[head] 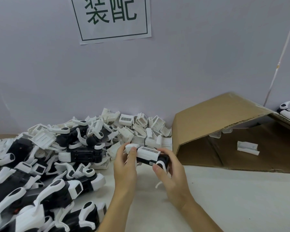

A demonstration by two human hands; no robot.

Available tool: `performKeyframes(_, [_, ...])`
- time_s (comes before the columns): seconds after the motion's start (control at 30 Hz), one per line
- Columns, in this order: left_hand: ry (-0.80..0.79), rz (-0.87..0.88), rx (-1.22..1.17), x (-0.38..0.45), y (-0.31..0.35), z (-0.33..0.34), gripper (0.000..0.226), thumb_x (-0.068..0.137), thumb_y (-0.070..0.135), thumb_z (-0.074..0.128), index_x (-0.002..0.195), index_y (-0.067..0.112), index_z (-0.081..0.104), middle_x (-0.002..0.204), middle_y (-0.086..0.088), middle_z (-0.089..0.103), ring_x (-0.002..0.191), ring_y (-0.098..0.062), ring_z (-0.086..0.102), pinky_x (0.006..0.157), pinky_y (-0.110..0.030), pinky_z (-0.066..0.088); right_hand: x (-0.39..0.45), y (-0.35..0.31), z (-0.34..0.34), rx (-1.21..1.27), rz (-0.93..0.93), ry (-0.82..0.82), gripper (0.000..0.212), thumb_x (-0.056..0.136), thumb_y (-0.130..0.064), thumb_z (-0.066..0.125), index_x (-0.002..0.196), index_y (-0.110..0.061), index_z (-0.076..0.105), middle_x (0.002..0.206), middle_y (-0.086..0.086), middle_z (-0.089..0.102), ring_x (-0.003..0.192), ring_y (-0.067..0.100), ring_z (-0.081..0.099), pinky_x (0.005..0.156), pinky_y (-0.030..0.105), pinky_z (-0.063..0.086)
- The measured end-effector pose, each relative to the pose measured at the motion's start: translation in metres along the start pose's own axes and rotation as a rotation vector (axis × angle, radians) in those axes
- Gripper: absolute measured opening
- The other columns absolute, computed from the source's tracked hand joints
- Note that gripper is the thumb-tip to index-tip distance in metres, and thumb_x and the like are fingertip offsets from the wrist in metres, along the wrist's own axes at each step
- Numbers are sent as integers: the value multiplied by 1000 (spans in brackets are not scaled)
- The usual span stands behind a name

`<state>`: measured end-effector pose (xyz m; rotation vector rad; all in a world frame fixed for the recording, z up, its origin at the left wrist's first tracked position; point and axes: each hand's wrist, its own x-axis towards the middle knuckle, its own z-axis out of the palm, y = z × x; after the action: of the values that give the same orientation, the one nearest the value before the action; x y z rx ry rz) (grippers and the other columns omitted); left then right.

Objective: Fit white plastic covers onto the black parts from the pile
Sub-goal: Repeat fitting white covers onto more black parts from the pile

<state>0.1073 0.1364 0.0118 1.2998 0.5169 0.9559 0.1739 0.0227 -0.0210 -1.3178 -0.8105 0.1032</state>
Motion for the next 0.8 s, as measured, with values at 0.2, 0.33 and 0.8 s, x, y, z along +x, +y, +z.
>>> performKeyframes(0.2, [156, 73, 137, 5, -3, -5, 27, 100, 30, 56, 124, 20, 63, 102, -10, 71, 88, -18, 67, 86, -43, 58, 6, -4, -8, -408, 0, -156, 48, 82, -48, 65, 126, -51, 47, 121, -32, 50, 108, -2, 56, 87, 15, 49])
performKeyframes(0.33, [157, 37, 149, 7, -5, -9, 39, 95, 41, 61, 126, 18, 62, 100, -12, 72, 86, -18, 69, 76, -34, 61, 12, -9, -12, -595, 35, -257, 55, 83, -58, 56, 136, -46, 46, 117, -35, 46, 111, -6, 51, 93, 15, 44])
performKeyframes(0.8, [316, 53, 85, 11, -3, -11, 29, 107, 21, 31, 115, 17, 59, 114, -2, 64, 110, -23, 57, 97, -48, 44, 40, -50, 1, 370, 845, 35, 20, 99, -25, 55, 104, -7, 61, 98, 20, 62, 54, 32, 63, 50, 31, 56])
